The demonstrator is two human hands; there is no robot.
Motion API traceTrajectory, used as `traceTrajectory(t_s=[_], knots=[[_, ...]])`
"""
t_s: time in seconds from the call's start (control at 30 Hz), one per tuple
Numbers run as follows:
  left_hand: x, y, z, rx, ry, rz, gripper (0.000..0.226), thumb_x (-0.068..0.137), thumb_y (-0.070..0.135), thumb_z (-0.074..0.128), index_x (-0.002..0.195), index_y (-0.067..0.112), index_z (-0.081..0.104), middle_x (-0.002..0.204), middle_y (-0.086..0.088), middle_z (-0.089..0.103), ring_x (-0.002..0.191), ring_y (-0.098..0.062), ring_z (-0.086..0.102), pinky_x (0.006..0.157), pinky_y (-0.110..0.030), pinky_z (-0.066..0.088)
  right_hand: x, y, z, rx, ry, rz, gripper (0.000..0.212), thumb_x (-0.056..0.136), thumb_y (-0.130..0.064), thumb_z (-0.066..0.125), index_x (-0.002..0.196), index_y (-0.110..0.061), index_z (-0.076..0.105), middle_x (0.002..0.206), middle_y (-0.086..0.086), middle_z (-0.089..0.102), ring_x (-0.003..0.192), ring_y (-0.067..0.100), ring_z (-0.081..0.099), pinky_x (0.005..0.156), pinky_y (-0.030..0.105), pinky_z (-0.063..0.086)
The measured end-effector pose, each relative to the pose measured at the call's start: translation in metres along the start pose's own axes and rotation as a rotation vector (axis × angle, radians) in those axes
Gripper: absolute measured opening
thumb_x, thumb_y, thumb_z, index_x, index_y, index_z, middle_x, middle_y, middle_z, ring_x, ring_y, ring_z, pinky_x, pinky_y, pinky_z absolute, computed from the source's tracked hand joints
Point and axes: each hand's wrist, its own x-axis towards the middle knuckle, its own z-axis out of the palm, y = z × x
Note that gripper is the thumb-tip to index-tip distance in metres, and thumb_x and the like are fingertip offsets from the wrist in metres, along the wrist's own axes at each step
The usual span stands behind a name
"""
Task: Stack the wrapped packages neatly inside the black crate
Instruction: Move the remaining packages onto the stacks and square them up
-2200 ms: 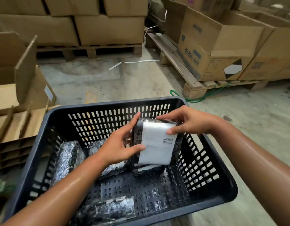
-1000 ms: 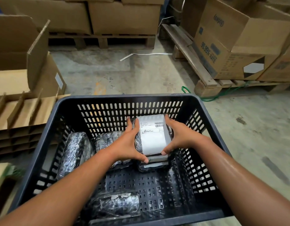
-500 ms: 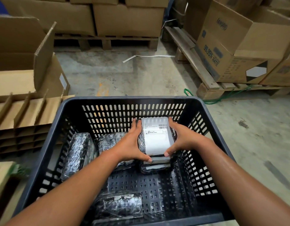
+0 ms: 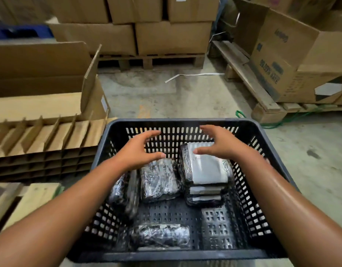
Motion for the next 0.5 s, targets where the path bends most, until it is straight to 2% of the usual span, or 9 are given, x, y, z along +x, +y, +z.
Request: traceTrajectory(t_s=[0.07,0.13,0.2,0.27,0.33,0.4,0.5], knots=[[-0.012,-0.006,-0.019,0.039,0.005,-0.038,0.095,0.074,0.038,0.089,0.154,0.026,0.040,0.158,0.002,0.045,0.147,-0.019,0.038,0.121,-0.048,0.032,0.012,-0.027,0.010,0.002,-0.038,-0.062,0.095,0.074,-0.041,0.093,0.154,-0.020,0.047,0.144,0.006,0.063,0.124,0.023,0.064,0.107,0.038,0.050],[-0.025,-0.014,-0.026,0.095,0.024,-0.078,0.100,0.073,0.036,0.091,0.156,0.025,0.036,0.158,0.000,0.044,0.147,-0.019,0.037,0.121,-0.045,0.032,0.022,-0.053,0.032,-0.020,-0.152,-0.101,0.089,0.077,-0.037,0.092,0.153,-0.020,0.048,0.139,0.004,0.066,0.113,0.020,0.068,0.101,0.035,0.053],[-0.035,-0.020,-0.026,0.195,0.020,-0.083,0.108,0.071,0.038,0.091,0.158,0.024,0.030,0.162,-0.001,0.037,0.150,-0.020,0.032,0.122,-0.042,0.030,0.030,-0.072,0.069,-0.046,-0.265,-0.134,0.091,0.079,-0.030,0.090,0.156,-0.020,0.043,0.147,0.005,0.060,0.125,0.023,0.063,0.109,0.038,0.050],[-0.040,-0.025,-0.021,0.268,-0.035,-0.077,0.117,0.070,0.039,0.092,0.162,0.024,0.020,0.168,-0.001,0.024,0.155,-0.021,0.017,0.124,-0.040,0.022,0.033,-0.081,0.115,-0.100,-0.330,-0.161,0.100,0.079,-0.026,0.089,0.161,-0.020,0.032,0.160,0.005,0.046,0.143,0.027,0.049,0.119,0.045,0.040],[-0.043,-0.029,-0.016,0.316,-0.147,-0.127,0.129,0.069,0.036,0.093,0.163,0.021,0.005,0.171,-0.004,0.006,0.156,-0.024,-0.001,0.125,-0.040,0.013,0.031,-0.081,0.156,-0.163,-0.360,-0.172,0.112,0.078,-0.023,0.089,0.165,-0.019,0.018,0.169,0.009,0.030,0.152,0.031,0.034,0.124,0.046,0.031],[-0.045,-0.032,-0.012,0.416,-0.262,-0.188,0.138,0.070,0.031,0.093,0.161,0.017,-0.009,0.170,-0.008,-0.011,0.154,-0.027,-0.014,0.126,-0.040,0.007,0.025,-0.072,0.185,-0.269,-0.373,-0.189,0.126,0.076,-0.025,0.092,0.167,-0.019,0.005,0.174,0.015,0.012,0.158,0.038,0.016,0.128,0.049,0.021],[-0.045,-0.036,-0.007,0.531,-0.316,-0.218,0.137,0.073,0.027,0.091,0.159,0.011,-0.014,0.167,-0.013,-0.021,0.152,-0.031,-0.022,0.126,-0.041,0.006,0.015,-0.049,0.209,-0.434,-0.377,-0.209,0.133,0.076,-0.028,0.092,0.166,-0.027,-0.005,0.174,0.015,-0.010,0.158,0.041,-0.010,0.126,0.062,0.005]])
